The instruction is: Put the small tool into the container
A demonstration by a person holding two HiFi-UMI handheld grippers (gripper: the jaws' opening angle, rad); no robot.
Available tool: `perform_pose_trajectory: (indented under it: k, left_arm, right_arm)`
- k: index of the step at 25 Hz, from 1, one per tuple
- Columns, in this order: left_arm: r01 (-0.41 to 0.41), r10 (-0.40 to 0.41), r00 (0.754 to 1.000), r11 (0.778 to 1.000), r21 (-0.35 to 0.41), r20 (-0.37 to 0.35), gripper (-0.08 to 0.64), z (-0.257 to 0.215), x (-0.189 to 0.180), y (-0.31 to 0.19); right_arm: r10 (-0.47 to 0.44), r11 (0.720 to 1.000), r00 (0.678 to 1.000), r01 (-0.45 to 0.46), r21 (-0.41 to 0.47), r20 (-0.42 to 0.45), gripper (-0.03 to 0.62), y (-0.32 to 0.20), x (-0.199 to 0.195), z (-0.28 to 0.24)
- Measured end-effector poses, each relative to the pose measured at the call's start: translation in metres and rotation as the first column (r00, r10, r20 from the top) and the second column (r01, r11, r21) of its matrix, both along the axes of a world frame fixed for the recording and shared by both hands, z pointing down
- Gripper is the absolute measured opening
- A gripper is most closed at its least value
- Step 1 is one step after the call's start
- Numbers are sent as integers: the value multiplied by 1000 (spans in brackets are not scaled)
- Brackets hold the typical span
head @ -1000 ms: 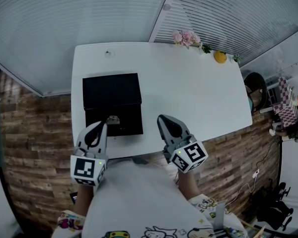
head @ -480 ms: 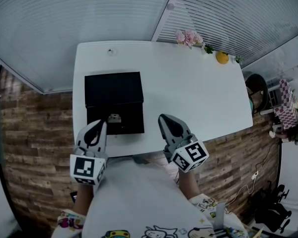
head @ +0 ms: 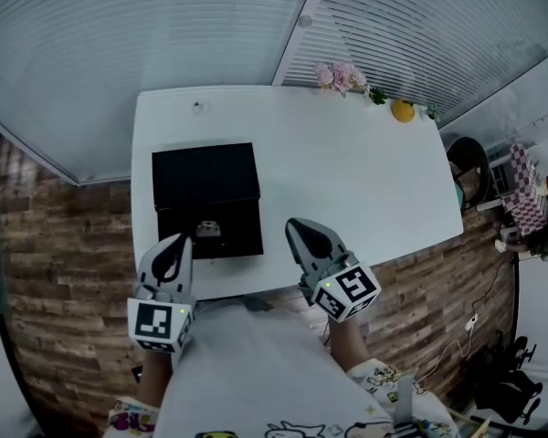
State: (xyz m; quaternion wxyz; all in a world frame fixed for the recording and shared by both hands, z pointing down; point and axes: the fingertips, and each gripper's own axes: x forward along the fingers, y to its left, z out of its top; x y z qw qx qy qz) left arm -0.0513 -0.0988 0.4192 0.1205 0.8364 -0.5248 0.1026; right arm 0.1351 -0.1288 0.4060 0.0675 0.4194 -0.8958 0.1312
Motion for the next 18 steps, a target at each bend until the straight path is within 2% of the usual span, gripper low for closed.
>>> perform_pose_trajectory:
  k: [18]
  left_arm:
    - [1,-1,1000,1000,-13,1,5,3,-2,-10]
  right_arm:
    - [8,1000,1000,-8,-8,-18,-2,-2,-3,5]
